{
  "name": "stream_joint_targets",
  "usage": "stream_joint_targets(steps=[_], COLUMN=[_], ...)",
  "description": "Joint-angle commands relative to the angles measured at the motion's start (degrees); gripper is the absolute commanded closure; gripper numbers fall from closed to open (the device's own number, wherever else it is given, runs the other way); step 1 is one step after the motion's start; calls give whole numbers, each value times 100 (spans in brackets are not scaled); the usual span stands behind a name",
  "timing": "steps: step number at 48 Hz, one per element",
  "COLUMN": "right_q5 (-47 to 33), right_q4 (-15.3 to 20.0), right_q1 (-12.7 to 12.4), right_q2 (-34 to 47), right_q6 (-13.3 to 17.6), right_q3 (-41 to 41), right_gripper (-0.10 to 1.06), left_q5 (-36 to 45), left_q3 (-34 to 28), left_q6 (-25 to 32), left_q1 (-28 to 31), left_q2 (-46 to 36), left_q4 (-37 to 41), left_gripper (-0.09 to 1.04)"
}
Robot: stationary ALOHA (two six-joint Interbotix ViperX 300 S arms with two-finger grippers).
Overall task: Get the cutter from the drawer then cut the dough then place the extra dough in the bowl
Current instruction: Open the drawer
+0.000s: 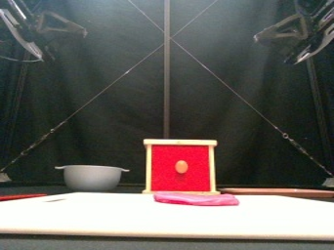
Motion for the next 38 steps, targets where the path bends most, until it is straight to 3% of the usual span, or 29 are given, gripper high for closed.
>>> stream_joint_targets(steps=[1, 14, 21, 29, 38], right_q5=[-44, -70, -105, -105, -105], right_q4=[-9, 0, 0, -18, 0], right_q1=[-70, -545, -677, -958, -1274], right_q2=[70, 448, 870, 1415, 2109], right_q6=[-9, 44, 44, 35, 44], right_q3=[-105, -79, -264, -527, -949], right_gripper=[92, 94, 94, 94, 94], left_q5=[-167, -562, -773, -896, -932], left_q3=[-88, -97, -114, -158, -229], left_q6=[-18, -35, -167, -387, -396], left_q1=[-9, -35, -88, -378, -615], left_q2=[237, 1046, 1406, 1661, 1854], left_q4=[-18, -756, -1696, -2883, -3217], left_gripper=[93, 92, 89, 77, 58])
